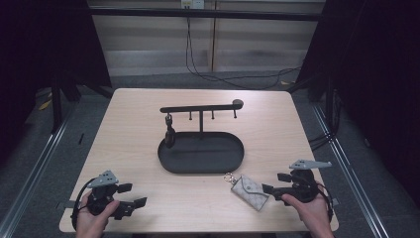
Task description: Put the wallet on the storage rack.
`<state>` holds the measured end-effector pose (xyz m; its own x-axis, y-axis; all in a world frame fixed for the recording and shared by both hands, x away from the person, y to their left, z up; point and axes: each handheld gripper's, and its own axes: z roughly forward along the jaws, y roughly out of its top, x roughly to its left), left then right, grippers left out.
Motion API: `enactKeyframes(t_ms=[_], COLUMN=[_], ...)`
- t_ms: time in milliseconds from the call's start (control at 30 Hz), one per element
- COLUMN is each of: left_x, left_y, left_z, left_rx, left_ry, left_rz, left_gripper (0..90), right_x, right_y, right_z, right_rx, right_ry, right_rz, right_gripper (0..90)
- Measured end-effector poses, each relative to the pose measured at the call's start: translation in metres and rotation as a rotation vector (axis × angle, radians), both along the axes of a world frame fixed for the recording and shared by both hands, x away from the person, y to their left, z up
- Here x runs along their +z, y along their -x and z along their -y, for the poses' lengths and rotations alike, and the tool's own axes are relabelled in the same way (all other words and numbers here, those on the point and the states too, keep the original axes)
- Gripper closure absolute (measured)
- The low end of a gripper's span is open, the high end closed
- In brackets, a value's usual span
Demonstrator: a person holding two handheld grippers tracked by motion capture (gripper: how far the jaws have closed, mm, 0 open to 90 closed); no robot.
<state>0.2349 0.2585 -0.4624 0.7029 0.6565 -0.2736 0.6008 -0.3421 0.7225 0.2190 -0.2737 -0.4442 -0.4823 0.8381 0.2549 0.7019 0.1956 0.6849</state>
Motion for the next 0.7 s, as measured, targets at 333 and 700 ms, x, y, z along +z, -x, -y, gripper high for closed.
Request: enactKeyframes(t_ms=[333,700], left_x=[0.001,0.001], left_y=[0.000,0.000], left_z=[-0.001,-0.002], left_rx=[-0.001,-0.003], left_ry=[0.004,-0.016], left_rz=[0.005,0.014], left_gripper=[18.7,18.7], right_x=[0.003,0.008], right_y=[-0.018,-0.038], right_z=[-0.019,-0.040], right_rx=[0.091,0.153], right_ry=[0.062,0.155], right_rz=[-0.119,-0.218], right_gripper=[22.8,22.8])
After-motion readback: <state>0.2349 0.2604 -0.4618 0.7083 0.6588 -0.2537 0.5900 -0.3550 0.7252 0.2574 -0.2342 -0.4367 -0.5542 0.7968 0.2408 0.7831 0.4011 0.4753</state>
